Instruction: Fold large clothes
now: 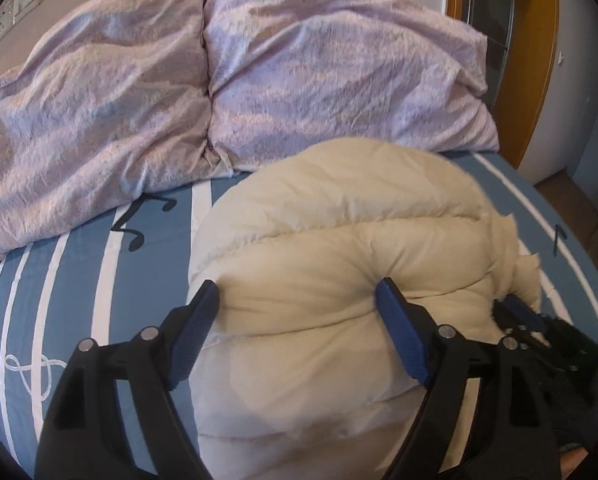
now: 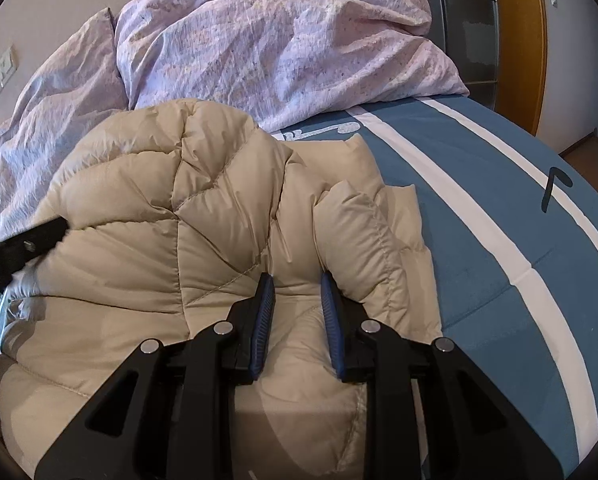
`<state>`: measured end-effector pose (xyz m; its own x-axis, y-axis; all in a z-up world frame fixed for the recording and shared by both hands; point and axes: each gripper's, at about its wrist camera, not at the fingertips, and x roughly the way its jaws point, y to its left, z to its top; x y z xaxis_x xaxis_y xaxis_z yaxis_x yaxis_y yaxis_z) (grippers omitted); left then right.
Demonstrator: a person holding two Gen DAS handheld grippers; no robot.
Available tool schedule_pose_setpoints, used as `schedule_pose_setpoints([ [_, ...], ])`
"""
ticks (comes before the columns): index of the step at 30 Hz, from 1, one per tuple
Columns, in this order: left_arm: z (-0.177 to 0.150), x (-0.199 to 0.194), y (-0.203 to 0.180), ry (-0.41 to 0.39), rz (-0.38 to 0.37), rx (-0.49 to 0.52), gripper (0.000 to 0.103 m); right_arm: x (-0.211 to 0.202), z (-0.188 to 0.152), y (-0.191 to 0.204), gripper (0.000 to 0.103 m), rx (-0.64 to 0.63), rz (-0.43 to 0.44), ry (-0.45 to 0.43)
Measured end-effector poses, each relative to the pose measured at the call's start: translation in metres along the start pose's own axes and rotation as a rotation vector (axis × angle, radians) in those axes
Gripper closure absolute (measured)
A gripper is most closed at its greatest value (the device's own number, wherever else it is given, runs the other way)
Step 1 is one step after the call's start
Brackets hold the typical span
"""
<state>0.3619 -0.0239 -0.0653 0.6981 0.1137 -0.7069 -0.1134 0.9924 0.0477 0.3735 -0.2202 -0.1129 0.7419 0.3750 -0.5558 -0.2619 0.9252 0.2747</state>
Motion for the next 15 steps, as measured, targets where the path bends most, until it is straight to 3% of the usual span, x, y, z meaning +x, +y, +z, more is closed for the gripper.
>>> schedule_pose_setpoints([
  [15,-0.009,0.034,0.006,0.010,0.037,-0.015,0.007,-0.001,-0.002,0.003,0.077,-0.008,-0.019,-0.019],
])
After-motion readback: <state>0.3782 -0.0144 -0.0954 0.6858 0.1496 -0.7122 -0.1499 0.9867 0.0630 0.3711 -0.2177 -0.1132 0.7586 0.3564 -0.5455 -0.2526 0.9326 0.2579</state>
